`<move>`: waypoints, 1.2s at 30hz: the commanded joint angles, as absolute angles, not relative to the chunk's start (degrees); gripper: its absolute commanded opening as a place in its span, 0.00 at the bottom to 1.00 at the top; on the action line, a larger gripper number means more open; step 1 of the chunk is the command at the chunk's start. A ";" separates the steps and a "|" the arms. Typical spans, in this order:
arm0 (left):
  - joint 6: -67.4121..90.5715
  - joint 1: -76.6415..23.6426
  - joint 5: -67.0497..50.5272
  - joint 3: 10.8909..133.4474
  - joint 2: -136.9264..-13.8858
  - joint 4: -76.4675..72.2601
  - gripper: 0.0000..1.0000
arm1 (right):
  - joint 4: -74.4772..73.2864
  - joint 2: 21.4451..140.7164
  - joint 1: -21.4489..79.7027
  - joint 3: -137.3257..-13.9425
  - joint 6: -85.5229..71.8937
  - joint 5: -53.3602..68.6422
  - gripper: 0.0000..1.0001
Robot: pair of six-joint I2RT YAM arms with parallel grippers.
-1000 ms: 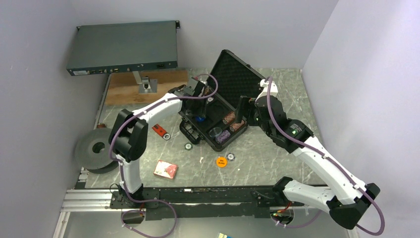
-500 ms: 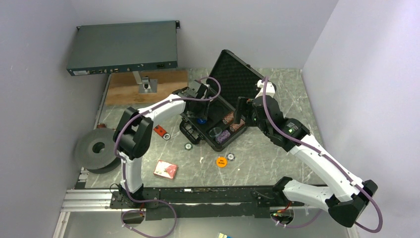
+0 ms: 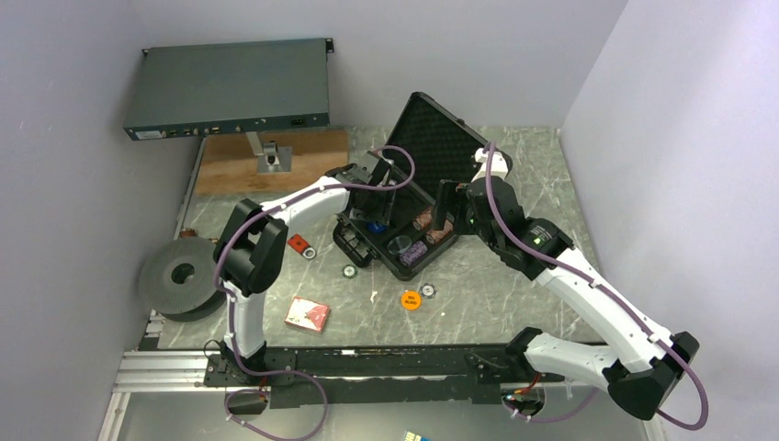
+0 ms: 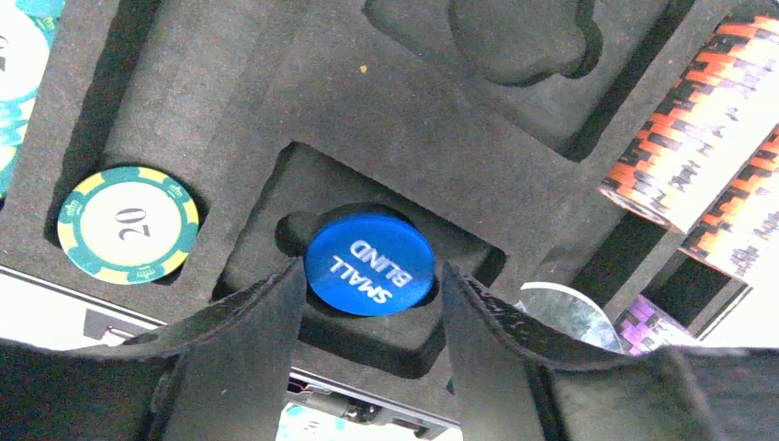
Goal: Pack up texas hold em set
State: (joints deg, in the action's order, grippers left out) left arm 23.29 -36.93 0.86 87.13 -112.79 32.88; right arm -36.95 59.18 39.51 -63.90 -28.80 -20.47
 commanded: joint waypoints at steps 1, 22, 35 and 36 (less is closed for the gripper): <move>23.10 -37.25 3.91 88.76 -111.79 34.55 0.64 | -35.68 59.27 39.23 -64.16 -29.27 -19.96 0.94; 19.69 -38.30 5.69 83.48 -101.65 30.21 0.92 | -35.12 59.63 39.23 -64.89 -28.56 -18.36 0.94; 19.02 -38.37 7.56 72.04 -83.77 32.51 0.96 | -33.30 57.99 38.96 -60.95 -30.04 -5.88 1.00; 19.05 -38.39 8.14 71.01 -81.94 33.41 0.96 | -33.46 57.85 38.95 -60.19 -30.58 -5.37 1.00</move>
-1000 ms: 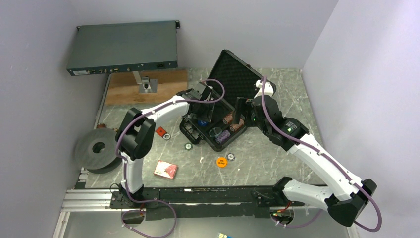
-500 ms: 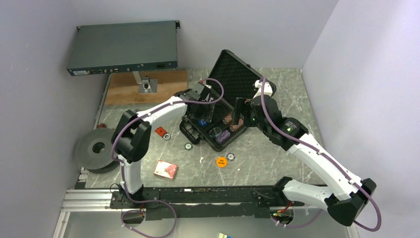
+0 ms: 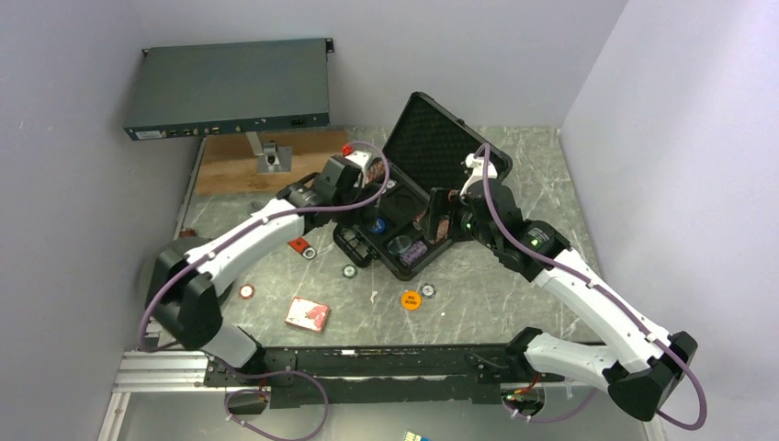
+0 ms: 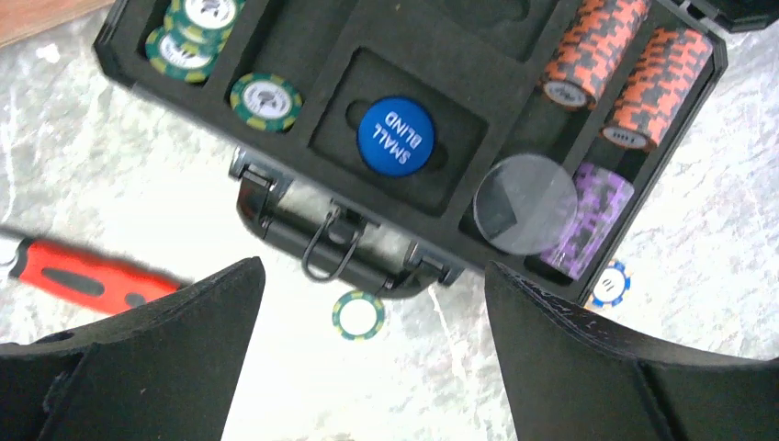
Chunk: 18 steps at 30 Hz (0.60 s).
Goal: Pack up texas hold em set
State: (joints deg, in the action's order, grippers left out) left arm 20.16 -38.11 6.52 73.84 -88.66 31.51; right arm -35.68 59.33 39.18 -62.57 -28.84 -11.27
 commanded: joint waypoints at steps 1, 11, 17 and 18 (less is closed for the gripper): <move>19.04 -38.34 8.49 69.66 -79.99 34.31 0.97 | -33.97 57.93 39.01 -59.55 -31.37 -5.51 1.00; 17.38 -38.14 11.77 57.31 -57.27 44.42 1.00 | -37.18 63.65 43.27 -51.18 -45.29 -5.73 1.00; 16.00 -37.75 15.23 51.66 -46.94 48.99 1.00 | -39.23 72.83 53.33 -52.82 -55.56 -13.01 0.97; 15.64 -37.69 15.75 50.56 -45.48 48.86 1.00 | -38.89 74.53 54.73 -53.09 -56.56 -12.94 0.96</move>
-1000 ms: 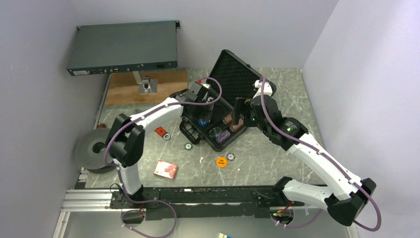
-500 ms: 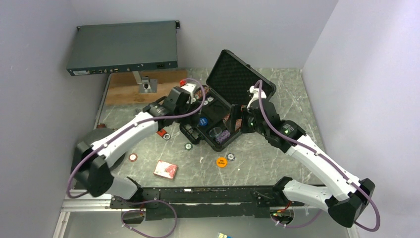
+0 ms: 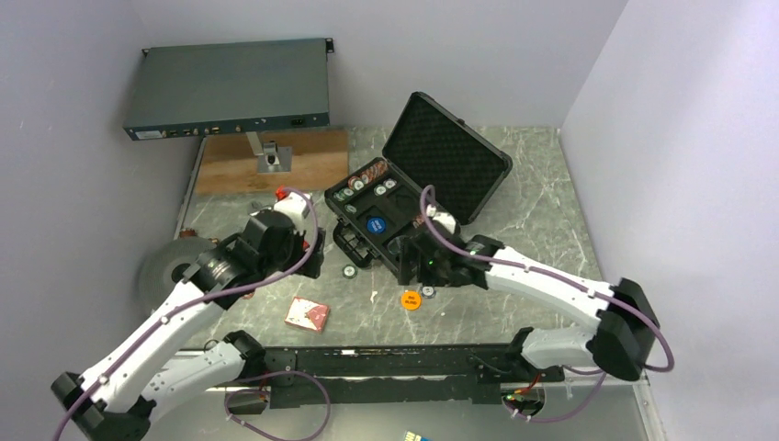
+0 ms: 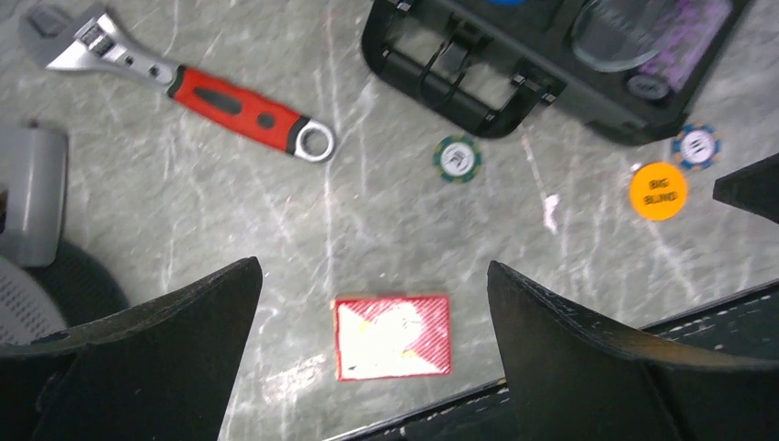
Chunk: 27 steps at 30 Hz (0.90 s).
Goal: Pack up texas hold em set
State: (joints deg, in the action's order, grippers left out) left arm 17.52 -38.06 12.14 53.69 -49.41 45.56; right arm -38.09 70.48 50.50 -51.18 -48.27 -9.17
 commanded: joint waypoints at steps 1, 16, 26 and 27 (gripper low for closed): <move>15.91 -37.69 16.20 49.74 -44.18 48.59 1.00 | -38.40 75.98 55.41 -53.23 -57.43 -13.11 0.96; 13.64 -37.62 14.68 45.44 -38.35 44.03 1.00 | -37.20 88.37 58.68 -53.15 -64.80 -15.02 0.89; 13.54 -37.64 14.55 44.97 -37.88 43.60 1.00 | -36.17 92.34 58.36 -53.91 -63.95 -15.91 0.84; 13.56 -37.63 14.63 45.00 -37.98 43.59 1.00 | -36.39 92.83 58.34 -54.30 -63.82 -16.17 0.83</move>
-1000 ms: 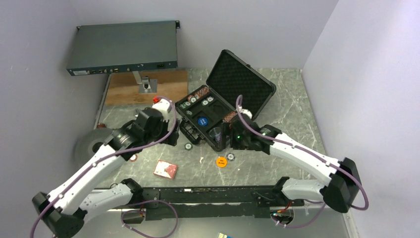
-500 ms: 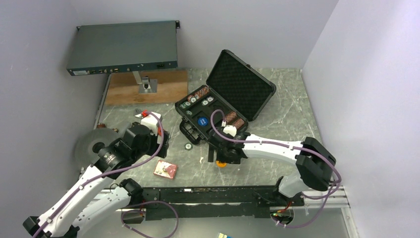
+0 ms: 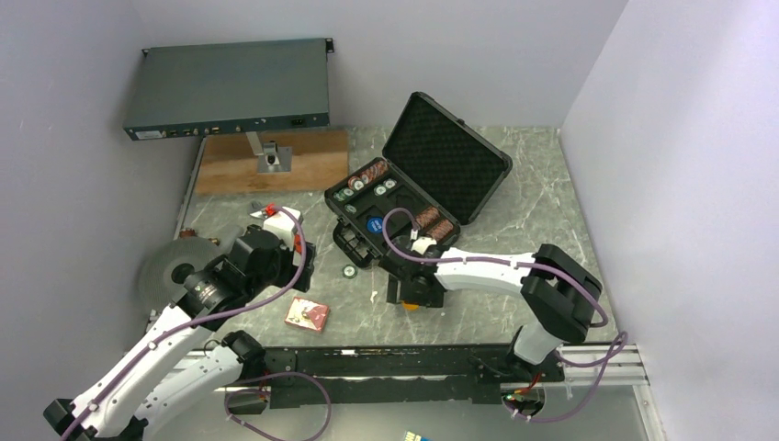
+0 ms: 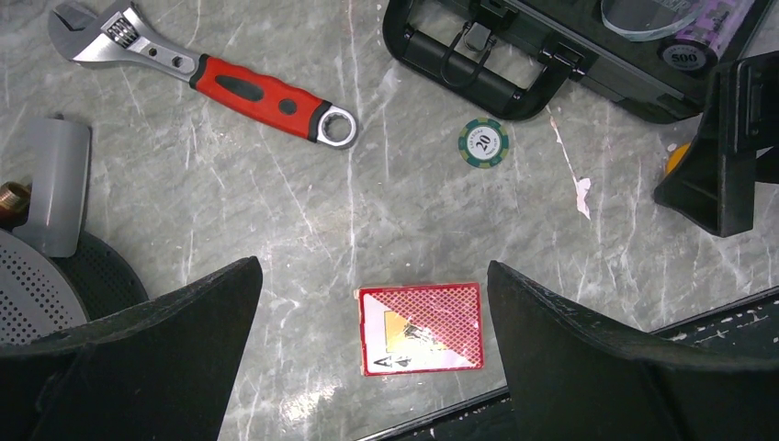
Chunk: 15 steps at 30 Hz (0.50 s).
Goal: Pack up texas hold em set
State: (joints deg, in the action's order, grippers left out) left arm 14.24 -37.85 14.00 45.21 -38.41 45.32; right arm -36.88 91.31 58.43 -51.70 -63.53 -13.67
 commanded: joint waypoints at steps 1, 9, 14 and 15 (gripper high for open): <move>13.52 -37.68 14.67 45.00 -38.01 43.64 1.00 | -36.65 93.34 58.35 -54.65 -63.61 -16.29 0.82; 13.53 -37.64 15.00 45.04 -38.34 43.70 1.00 | -37.62 97.01 58.26 -56.47 -62.16 -16.12 0.74; 13.49 -37.63 15.02 44.91 -37.86 43.71 1.00 | -38.37 99.83 58.27 -57.39 -61.04 -15.29 0.66; 13.47 -37.63 15.12 44.91 -37.73 43.70 1.00 | -38.52 100.29 58.23 -57.47 -60.77 -15.10 0.66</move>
State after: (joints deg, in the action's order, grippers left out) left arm 14.24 -37.85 14.02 45.21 -38.46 45.28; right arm -40.66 96.84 58.43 -56.97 -61.43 -14.70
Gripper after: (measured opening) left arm 0.996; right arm 0.671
